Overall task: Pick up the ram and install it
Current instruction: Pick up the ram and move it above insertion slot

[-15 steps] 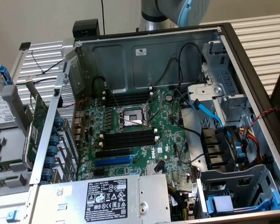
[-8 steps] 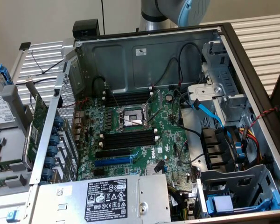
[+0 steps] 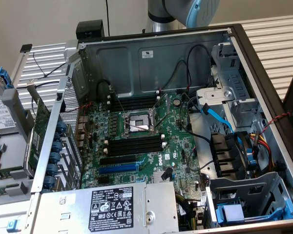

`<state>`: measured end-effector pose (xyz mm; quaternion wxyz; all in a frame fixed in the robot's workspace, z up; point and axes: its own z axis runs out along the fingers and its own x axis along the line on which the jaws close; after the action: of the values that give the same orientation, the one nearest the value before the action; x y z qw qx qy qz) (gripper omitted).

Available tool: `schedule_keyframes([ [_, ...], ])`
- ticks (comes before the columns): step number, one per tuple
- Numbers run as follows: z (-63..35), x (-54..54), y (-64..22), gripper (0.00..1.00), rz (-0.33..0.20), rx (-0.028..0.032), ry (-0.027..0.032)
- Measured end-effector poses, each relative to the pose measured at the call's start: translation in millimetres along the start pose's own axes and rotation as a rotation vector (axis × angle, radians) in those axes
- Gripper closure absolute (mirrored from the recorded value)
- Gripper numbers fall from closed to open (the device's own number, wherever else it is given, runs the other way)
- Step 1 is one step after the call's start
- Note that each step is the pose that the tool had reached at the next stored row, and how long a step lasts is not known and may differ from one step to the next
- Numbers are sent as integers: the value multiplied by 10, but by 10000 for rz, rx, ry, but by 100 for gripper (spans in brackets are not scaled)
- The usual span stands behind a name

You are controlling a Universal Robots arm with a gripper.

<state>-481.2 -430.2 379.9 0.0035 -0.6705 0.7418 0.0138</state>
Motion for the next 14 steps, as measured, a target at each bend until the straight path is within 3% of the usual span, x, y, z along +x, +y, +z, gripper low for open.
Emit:
schedule_keyframes([
  [6, 17, 0, 0, 89, -72, -4, 7],
  [14, 151, 3, -2, 89, -79, 9, 17],
])
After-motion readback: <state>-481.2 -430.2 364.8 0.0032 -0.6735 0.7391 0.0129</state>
